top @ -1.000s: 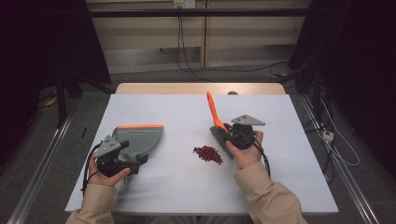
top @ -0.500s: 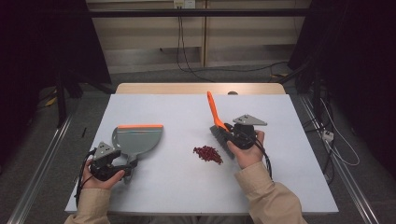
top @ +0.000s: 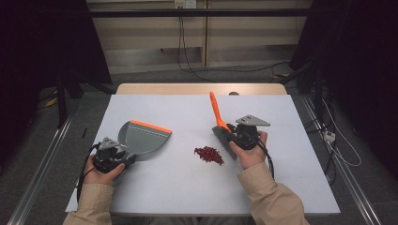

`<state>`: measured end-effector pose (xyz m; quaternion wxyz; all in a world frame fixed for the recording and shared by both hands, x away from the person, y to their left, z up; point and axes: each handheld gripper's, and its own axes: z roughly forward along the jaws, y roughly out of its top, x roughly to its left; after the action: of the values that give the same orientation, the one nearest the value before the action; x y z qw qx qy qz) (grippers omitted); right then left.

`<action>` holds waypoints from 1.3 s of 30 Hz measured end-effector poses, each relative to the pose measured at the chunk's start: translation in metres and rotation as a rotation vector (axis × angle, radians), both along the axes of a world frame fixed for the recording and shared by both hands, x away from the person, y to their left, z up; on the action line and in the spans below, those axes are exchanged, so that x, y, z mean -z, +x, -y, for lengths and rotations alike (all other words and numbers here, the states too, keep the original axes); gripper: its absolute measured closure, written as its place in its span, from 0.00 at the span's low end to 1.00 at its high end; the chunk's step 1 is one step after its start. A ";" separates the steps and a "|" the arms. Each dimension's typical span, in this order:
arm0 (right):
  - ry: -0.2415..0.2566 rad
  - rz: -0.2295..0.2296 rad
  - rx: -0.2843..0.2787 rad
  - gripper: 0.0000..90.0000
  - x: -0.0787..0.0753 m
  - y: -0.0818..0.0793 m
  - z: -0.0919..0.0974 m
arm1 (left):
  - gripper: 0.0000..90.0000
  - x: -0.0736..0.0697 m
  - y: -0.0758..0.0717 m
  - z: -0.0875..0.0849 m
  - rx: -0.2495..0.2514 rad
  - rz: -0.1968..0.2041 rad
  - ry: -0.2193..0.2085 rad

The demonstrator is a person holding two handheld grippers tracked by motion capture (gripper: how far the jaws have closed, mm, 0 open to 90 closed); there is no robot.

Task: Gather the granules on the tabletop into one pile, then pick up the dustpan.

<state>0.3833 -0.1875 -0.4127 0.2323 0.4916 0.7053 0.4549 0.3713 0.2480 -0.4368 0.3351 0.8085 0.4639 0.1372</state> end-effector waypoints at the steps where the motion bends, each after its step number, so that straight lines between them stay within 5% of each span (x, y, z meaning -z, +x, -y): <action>1: -0.002 0.002 0.001 0.80 0.000 0.000 0.000 | 0.67 0.001 0.001 0.000 0.001 -0.004 0.019; 8: 0.007 0.005 0.010 0.80 0.000 -0.001 0.005 | 0.70 -0.005 0.002 -0.004 0.011 0.000 -0.009; 22: 0.005 0.002 -0.008 0.80 0.000 0.000 0.003 | 0.70 -0.027 -0.020 0.001 0.192 0.028 -0.066; 39: -0.007 -0.013 -0.010 0.80 0.003 0.002 0.003 | 0.70 -0.026 -0.039 0.029 0.406 0.020 -0.017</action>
<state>0.3851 -0.1901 -0.4153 0.2269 0.4901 0.7109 0.4505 0.3327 0.2193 -0.4107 0.3675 0.8812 0.2889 0.0710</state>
